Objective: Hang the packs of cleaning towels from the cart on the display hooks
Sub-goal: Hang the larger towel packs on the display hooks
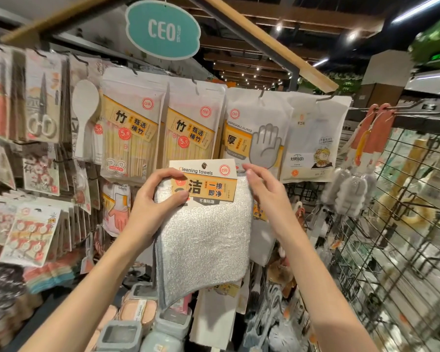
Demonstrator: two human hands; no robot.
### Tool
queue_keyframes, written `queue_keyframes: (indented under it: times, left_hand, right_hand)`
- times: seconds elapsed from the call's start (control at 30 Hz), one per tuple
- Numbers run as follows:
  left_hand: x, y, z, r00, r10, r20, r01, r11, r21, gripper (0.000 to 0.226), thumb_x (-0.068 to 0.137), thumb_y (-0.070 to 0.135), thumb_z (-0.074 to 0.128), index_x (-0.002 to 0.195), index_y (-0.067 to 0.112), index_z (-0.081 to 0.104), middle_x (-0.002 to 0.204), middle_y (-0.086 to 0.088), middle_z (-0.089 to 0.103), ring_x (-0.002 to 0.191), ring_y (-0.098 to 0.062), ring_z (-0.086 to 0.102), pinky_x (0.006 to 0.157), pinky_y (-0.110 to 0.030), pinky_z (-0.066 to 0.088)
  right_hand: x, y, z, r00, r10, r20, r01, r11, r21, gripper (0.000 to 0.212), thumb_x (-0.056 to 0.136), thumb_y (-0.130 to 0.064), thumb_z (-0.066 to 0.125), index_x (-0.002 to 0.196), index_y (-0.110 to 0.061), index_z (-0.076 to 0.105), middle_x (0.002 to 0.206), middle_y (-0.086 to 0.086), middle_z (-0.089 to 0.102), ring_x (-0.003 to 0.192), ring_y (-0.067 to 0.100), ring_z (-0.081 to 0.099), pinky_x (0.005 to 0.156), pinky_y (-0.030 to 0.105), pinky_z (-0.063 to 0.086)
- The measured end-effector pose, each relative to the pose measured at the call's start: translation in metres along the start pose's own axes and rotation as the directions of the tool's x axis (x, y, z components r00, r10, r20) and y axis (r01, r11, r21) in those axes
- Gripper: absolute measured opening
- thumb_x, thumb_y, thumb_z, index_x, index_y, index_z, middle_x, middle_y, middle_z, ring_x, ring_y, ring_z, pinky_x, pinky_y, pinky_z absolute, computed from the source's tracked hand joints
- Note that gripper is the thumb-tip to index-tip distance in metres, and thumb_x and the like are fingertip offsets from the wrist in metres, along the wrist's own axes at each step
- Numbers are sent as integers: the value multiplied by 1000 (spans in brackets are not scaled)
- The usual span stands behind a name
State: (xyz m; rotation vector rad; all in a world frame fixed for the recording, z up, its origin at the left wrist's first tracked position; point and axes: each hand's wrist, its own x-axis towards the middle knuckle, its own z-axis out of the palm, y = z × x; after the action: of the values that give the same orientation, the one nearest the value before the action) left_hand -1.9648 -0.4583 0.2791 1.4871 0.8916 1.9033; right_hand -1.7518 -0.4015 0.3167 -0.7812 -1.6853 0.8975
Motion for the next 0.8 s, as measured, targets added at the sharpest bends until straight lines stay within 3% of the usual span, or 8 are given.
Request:
queue_keyframes:
  times: [0.07, 0.17, 0.2, 0.3, 0.4, 0.53, 0.67, 0.8]
  left_hand:
    - [-3, 2, 2, 1000, 20, -6, -20, 1000, 20, 41, 73, 13, 74, 102, 41, 64, 108, 20, 65, 95, -5, 66, 70, -16, 52]
    - [-7, 5, 3, 999, 37, -22, -37, 999, 7, 65, 76, 3, 74, 116, 51, 56, 113, 34, 59, 99, -1, 65, 70, -15, 53]
    - [-9, 6, 3, 999, 46, -19, -46, 999, 6, 70, 77, 1, 73, 119, 54, 52, 112, 39, 56, 100, 5, 63, 70, -14, 52]
    - [-11, 9, 2, 997, 71, -13, -70, 997, 41, 76, 79, 3, 74, 124, 56, 46, 113, 51, 47, 106, 17, 54, 71, -11, 51]
    - [-9, 12, 4, 999, 31, -11, -31, 999, 16, 70, 76, 8, 75, 122, 54, 49, 113, 47, 51, 111, 3, 58, 75, -16, 53]
    - [-11, 15, 8, 999, 38, -32, -38, 999, -6, 61, 76, 5, 74, 118, 44, 53, 109, 40, 59, 102, 10, 60, 71, -13, 52]
    - [-13, 14, 9, 999, 23, -33, -24, 999, -47, 61, 77, 3, 73, 117, 45, 55, 115, 34, 59, 105, 9, 59, 72, -15, 53]
    - [-12, 17, 10, 999, 34, -25, -35, 999, -27, 57, 77, 4, 75, 111, 46, 57, 111, 33, 60, 108, 3, 59, 74, -19, 54]
  right_hand:
    - [-4, -11, 11, 998, -4, 56, 8, 998, -70, 34, 82, -46, 61, 115, -40, 53, 116, -15, 62, 103, -7, 58, 83, 11, 48]
    - [-10, -15, 21, 1000, -26, -4, 26, 992, -126, 47, 80, -29, 73, 121, -34, 52, 123, -7, 59, 113, 5, 56, 97, 27, 47]
    - [-13, -15, 23, 999, -36, -27, 32, 990, -138, 52, 78, -26, 75, 125, -30, 52, 124, -7, 57, 114, 4, 54, 98, 25, 45]
    - [-22, -15, 28, 988, -116, -98, 96, 977, -189, 61, 76, -22, 77, 129, -31, 47, 123, -11, 50, 108, -20, 44, 87, -2, 33]
    - [-28, -16, 30, 977, -160, -138, 130, 970, -204, 67, 77, -16, 76, 133, -31, 44, 126, -10, 46, 105, -30, 35, 81, -9, 25]
    - [-35, -21, 28, 967, -194, -162, 157, 963, -218, 65, 76, -9, 76, 133, -21, 48, 127, -7, 52, 116, -3, 45, 91, -2, 31]
    - [-38, -25, 27, 963, -210, -166, 170, 959, -226, 56, 73, -7, 77, 118, -26, 49, 113, -20, 53, 109, -4, 46, 85, -3, 31]
    - [-40, -25, 26, 958, -214, -193, 169, 959, -227, 58, 72, -6, 77, 121, -19, 49, 118, -9, 54, 113, 3, 47, 95, 10, 36]
